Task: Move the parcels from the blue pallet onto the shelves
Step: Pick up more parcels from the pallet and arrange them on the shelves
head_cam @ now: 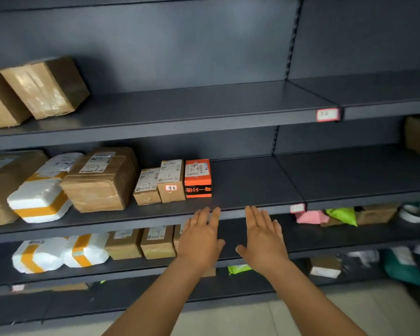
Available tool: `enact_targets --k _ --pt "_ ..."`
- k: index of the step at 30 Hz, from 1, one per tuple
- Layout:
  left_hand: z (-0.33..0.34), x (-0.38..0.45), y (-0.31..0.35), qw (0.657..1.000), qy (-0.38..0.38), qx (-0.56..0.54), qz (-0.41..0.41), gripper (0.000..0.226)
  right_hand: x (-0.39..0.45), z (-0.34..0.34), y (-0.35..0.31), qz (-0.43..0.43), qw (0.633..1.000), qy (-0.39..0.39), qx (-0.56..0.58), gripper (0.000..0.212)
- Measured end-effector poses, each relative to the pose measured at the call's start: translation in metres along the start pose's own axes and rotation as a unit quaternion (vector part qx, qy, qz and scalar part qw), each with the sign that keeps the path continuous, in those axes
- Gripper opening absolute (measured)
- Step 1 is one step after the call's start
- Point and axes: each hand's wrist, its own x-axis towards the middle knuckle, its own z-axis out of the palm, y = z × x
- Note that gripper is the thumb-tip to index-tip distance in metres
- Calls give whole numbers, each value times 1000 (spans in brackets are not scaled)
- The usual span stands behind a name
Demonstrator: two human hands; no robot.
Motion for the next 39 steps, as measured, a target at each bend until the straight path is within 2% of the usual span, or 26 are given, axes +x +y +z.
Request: enact_targets --k 11,22,32,39 --pt "1 -134 95 988 0 -42 152 72 -193 -12 52 127 990 58 3 94" --pt "16 -200 226 942 -13 -41 332 71 -330 -41 132 263 958 114 2 92" --pt "44 -260 364 896 -51 -28 440 70 -442 -51 233 378 916 133 26 93" --pt "76 -313 481 879 -98 -26 467 71 -531 -60 325 430 891 140 40 89"
